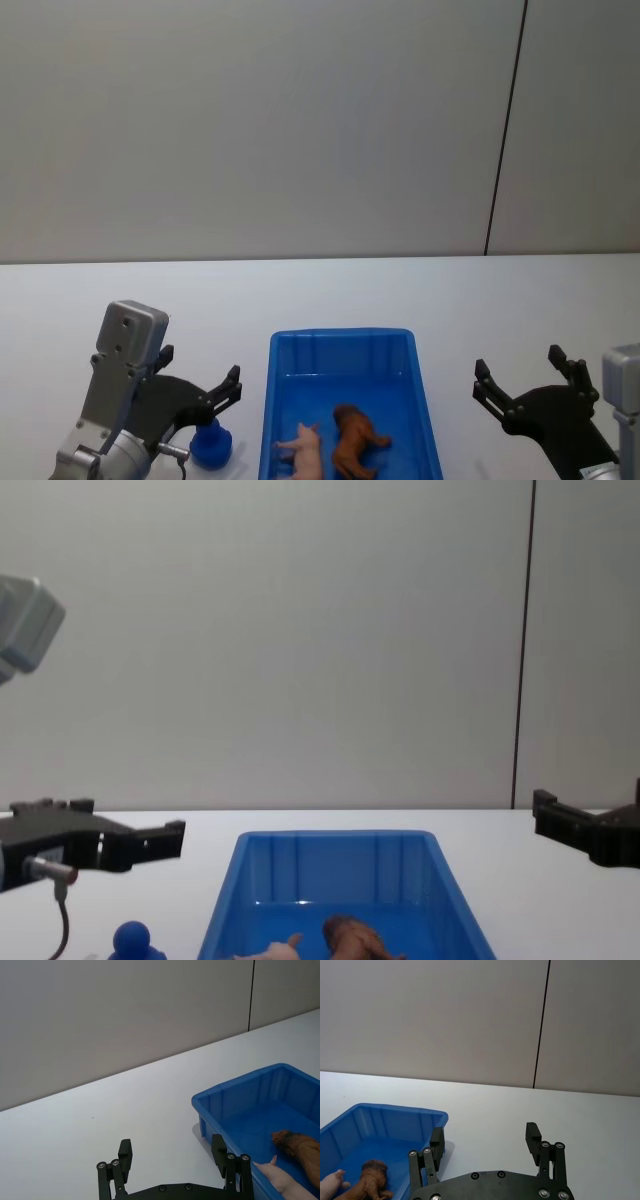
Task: Pick up the two dolls from the table and place them into the box.
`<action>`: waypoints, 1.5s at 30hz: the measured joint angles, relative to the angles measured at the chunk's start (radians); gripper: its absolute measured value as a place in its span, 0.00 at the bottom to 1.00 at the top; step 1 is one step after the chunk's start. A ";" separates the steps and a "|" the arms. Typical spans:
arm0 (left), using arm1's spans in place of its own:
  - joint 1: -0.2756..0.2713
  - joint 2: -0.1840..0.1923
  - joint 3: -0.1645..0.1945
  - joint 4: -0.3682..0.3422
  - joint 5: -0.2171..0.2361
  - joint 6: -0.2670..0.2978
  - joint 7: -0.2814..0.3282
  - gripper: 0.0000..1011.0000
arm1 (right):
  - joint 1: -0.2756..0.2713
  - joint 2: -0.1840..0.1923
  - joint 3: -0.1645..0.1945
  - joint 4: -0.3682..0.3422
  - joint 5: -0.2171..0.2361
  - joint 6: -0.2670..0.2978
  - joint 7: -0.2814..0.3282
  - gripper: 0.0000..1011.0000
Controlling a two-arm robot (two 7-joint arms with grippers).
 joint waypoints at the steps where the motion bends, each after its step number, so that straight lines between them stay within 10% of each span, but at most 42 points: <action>1: -0.002 -0.001 -0.001 0.009 -0.002 0.004 -0.009 0.99 | 0.000 0.000 0.000 0.000 0.000 0.000 0.000 0.99; 26: -0.043 -0.039 0.001 0.184 -0.008 0.030 -0.129 0.98 | -0.001 0.001 0.000 -0.001 0.000 -0.001 -0.001 0.99; 45: -0.039 -0.050 0.003 0.250 -0.017 -0.002 -0.166 0.44 | -0.001 0.001 0.000 -0.001 0.000 -0.001 -0.001 0.99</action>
